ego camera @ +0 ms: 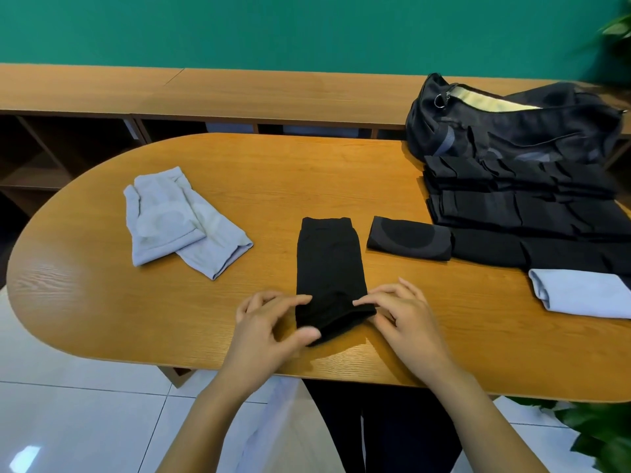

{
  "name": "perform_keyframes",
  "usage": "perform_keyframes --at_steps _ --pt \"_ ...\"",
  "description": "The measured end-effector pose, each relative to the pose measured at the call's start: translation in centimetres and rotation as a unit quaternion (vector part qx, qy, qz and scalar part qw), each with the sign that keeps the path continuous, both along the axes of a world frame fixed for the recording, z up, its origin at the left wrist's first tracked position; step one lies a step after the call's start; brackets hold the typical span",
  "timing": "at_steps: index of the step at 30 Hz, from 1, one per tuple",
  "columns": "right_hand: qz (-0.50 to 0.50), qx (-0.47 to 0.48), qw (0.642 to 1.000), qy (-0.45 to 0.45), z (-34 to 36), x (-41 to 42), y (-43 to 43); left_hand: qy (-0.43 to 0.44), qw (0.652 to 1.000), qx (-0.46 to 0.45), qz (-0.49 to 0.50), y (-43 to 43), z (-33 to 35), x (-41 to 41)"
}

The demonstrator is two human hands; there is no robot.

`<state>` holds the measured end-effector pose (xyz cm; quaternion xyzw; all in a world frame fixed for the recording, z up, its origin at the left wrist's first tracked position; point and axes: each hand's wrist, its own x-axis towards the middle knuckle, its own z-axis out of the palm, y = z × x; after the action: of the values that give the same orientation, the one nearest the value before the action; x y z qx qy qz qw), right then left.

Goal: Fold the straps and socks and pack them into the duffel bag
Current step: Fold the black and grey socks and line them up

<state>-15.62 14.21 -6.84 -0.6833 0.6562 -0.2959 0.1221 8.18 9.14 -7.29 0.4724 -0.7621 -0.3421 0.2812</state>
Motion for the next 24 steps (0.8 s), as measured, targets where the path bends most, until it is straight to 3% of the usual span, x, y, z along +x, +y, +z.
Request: perform_keyframes --at_steps 4,8,16,20,24 --pt "-0.03 0.023 0.998 -0.045 0.2 0.3 -0.2 -0.067 0.996 -0.05 -0.009 0.0 -0.3 0.0" --pt "-0.055 0.033 0.994 -0.094 -0.1 0.5 -0.3 -0.017 0.993 -0.092 0.078 0.1 -0.4 -1.3" --pt "-0.107 0.007 0.987 -0.12 -0.5 0.9 -0.7 -0.008 0.98 -0.072 0.186 0.1 -0.3 -2.4" --pt "-0.124 0.009 0.99 -0.064 -0.4 1.1 -1.0 -0.06 0.977 -0.096 0.182 0.0 -0.2 -2.4" --pt "-0.077 -0.01 0.997 0.022 -0.1 0.8 -1.0 -0.083 0.982 -0.154 0.067 -0.7 -0.4 -2.1"
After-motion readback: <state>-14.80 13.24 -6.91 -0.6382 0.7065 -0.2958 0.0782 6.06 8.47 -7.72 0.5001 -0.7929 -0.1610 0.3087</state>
